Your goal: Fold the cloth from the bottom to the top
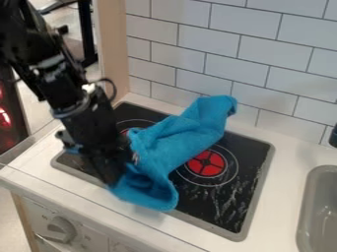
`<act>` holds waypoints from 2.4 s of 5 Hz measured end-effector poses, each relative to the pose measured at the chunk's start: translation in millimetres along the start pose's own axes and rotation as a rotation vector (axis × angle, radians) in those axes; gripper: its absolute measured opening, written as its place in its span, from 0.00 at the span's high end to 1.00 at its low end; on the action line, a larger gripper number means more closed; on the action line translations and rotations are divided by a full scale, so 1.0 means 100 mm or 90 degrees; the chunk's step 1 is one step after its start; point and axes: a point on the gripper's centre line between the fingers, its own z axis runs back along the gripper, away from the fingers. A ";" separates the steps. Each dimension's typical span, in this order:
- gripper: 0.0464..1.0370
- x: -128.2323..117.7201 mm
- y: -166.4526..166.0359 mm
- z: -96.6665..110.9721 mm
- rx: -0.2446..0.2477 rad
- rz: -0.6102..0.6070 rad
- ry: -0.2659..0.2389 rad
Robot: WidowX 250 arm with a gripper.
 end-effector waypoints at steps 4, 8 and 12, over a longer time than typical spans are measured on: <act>1.00 1.02 -0.07 0.19 -0.049 0.071 -0.098; 1.00 1.62 -0.16 -0.38 -0.038 0.052 -0.101; 0.61 1.68 0.00 -0.61 0.000 0.073 -0.087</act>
